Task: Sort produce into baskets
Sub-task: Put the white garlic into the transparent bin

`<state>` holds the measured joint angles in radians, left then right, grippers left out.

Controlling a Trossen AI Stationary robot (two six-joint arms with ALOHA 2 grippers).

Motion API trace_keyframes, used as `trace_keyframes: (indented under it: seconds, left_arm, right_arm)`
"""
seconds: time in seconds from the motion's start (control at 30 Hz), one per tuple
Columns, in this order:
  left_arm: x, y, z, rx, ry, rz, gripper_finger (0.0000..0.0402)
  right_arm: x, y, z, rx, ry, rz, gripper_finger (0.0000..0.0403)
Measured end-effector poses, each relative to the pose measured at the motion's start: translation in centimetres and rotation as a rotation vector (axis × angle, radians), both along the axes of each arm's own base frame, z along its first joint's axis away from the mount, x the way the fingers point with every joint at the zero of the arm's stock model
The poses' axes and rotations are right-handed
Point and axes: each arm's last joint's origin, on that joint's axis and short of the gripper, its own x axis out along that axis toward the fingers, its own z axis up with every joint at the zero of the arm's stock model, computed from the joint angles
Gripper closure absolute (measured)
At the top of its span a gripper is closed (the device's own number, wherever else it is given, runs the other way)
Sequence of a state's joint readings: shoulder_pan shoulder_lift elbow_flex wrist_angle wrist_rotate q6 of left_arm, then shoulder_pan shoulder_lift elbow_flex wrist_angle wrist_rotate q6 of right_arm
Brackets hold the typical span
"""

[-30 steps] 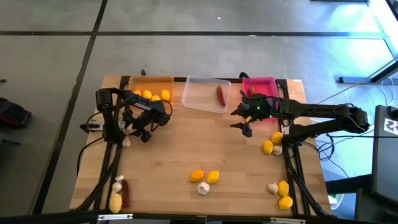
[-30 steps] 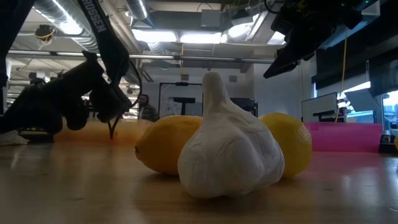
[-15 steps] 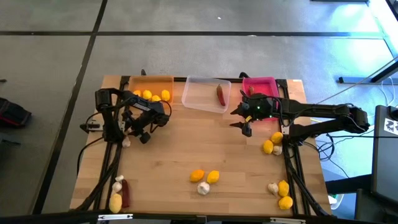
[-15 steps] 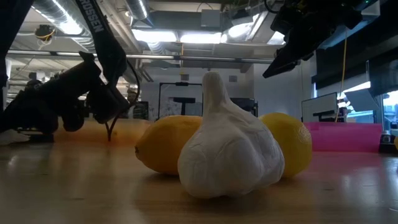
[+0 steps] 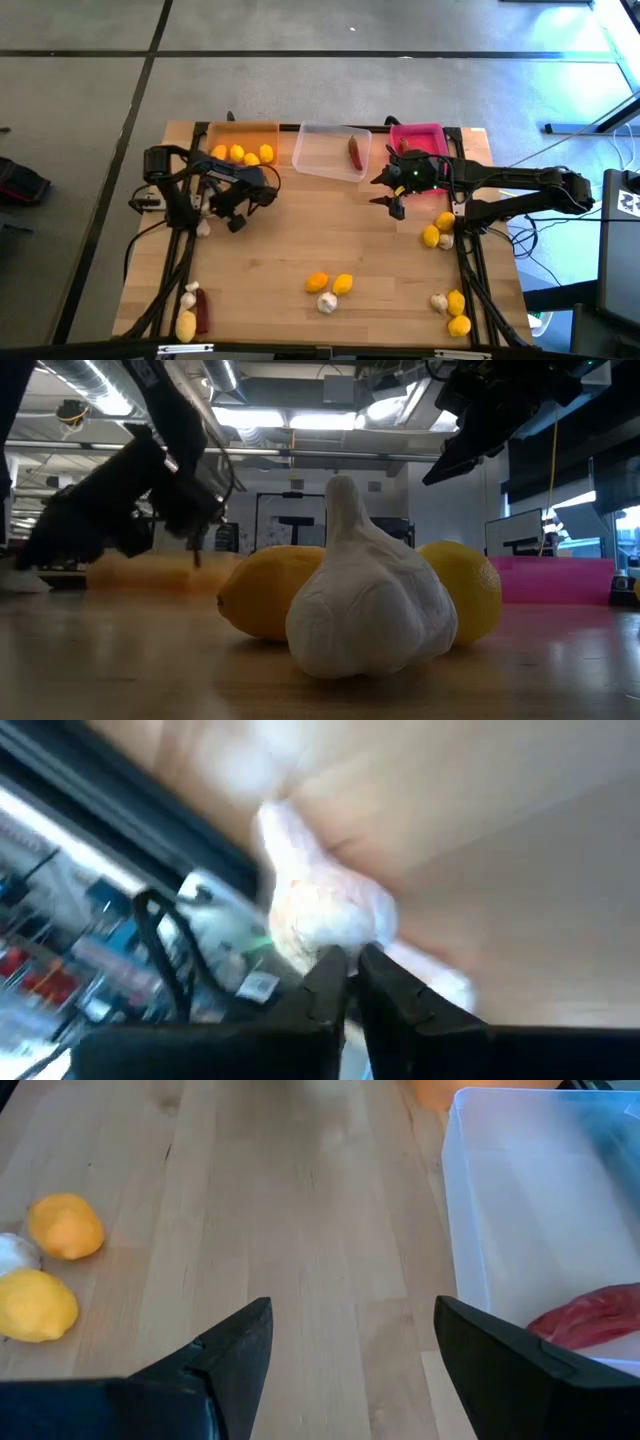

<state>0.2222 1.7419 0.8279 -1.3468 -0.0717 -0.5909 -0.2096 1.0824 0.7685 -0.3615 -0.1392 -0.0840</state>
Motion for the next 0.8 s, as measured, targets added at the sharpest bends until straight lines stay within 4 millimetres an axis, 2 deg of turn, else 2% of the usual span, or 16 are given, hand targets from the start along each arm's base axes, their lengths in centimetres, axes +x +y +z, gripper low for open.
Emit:
trace_keyframes:
  seconds: [0.2, 0.33, 0.5, 0.67, 0.8]
  left_arm:
    - [1.2, -0.4, 1.2, 0.046, -0.144, -0.01, 0.0398]
    - [1.1, -0.4, 1.3, 0.062, -0.14, 0.012, 0.0387]
    - [1.0, -0.8, 1.6, 0.053, -0.125, 0.004, 0.0326]
    - [1.1, -0.8, 3.1, 0.061, -0.062, 0.025, 0.0249]
    - [1.3, -0.9, 4.0, 0.12, -0.045, 0.05, 0.0212]
  right_arm:
    - [0.1, -0.1, 0.2, -0.036, -0.019, 0.002, 0.0132]
    - [0.1, -0.1, 0.2, -0.037, -0.019, 0.001, 0.0132]
    - [0.3, -0.1, 0.5, -0.044, -0.057, -0.006, 0.0132]
    - [0.3, -0.1, 0.4, -0.026, -0.05, -0.017, 0.0132]
    - [0.3, -0.1, 0.5, -0.028, -0.054, -0.018, 0.0132]
